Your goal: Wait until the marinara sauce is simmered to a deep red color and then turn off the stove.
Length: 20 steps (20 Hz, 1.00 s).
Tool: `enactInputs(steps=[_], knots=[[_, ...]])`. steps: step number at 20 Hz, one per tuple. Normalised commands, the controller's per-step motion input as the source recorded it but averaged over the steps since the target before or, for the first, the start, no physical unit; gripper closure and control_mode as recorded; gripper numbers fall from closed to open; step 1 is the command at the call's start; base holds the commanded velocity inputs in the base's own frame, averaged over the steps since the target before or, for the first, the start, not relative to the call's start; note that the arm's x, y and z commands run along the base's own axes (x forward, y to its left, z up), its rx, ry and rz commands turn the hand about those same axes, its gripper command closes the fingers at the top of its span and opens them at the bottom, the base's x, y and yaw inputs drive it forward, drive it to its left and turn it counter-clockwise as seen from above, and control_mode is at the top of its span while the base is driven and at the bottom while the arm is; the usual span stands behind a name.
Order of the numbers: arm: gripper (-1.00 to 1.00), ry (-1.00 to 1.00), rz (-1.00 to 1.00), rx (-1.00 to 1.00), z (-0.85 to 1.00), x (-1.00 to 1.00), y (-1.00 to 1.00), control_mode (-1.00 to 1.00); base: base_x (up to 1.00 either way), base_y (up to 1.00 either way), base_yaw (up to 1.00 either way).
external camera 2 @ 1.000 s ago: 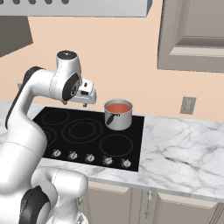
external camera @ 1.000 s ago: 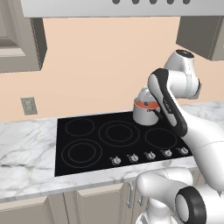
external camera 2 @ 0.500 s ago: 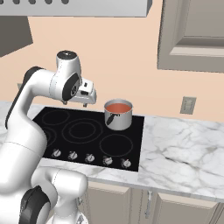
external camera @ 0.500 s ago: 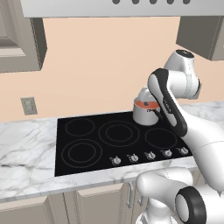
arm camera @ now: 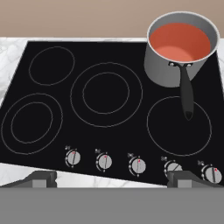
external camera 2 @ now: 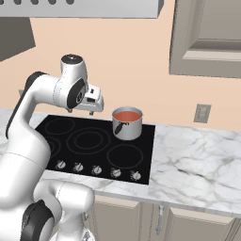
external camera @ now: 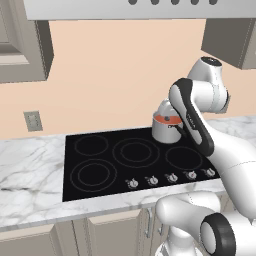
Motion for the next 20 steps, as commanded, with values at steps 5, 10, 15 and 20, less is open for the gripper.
enactInputs(steps=[5,10,15,20], knots=[[-1.00,0.00,0.00,0.00,0.00,0.00,0.00,-1.00,0.00,0.00,0.00],[-1.00,0.00,0.00,0.00,0.00,0.00,0.00,-1.00,0.00,0.00,0.00],[-1.00,0.00,0.00,0.00,0.00,0.00,0.00,-1.00,0.00,0.00,0.00],[-1.00,0.00,0.00,0.00,0.00,0.00,0.00,-1.00,0.00,0.00,0.00]])
